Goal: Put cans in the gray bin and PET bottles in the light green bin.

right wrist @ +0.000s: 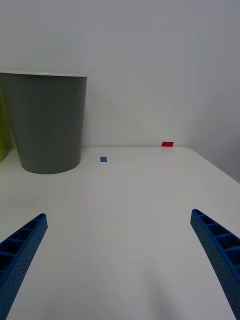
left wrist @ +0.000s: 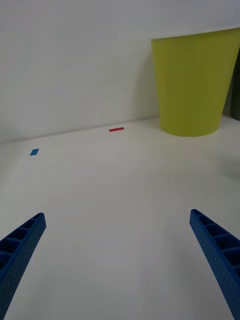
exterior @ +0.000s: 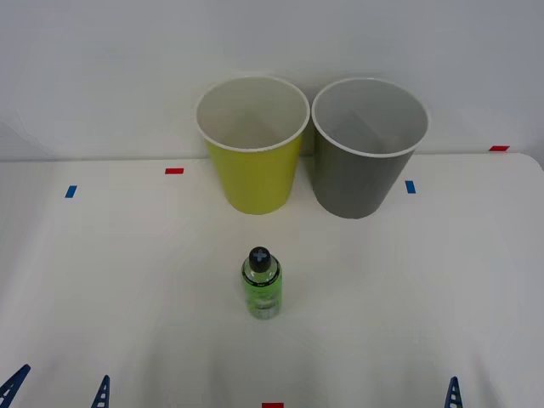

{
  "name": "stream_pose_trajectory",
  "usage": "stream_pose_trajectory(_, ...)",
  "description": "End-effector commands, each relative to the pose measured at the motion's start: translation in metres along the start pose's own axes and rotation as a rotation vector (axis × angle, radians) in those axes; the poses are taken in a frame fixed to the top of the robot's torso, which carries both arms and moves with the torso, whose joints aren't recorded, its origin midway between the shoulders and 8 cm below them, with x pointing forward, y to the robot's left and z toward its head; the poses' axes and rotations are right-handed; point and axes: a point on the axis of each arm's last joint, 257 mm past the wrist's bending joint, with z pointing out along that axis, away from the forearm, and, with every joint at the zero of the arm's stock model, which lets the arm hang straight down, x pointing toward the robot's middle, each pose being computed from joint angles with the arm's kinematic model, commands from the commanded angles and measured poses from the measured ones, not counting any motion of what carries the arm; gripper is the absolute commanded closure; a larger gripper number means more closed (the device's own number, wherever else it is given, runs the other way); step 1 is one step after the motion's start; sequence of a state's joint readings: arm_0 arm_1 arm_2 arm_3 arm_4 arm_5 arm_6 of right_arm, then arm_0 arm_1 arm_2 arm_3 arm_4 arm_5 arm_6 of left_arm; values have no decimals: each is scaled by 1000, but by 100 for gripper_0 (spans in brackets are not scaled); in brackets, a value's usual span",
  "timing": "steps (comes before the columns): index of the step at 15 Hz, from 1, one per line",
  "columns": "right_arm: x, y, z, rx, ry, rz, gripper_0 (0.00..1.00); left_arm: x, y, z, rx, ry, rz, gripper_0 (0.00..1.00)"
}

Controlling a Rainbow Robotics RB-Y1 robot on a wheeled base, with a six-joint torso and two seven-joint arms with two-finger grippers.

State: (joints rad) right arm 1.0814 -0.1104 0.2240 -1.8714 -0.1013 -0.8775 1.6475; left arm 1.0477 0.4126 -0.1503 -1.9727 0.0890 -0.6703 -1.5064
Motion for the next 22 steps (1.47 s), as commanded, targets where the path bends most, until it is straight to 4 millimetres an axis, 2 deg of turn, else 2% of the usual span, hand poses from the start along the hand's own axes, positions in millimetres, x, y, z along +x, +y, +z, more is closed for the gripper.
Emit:
stream_pose_trajectory(1, 0, 0, 0, 0, 0, 0, 0, 0, 0, 0, 0, 0, 0, 0)
stream_pose_trajectory(22, 0, 0, 0, 0, 0, 0, 0, 0, 0, 0, 0, 0, 0, 0)
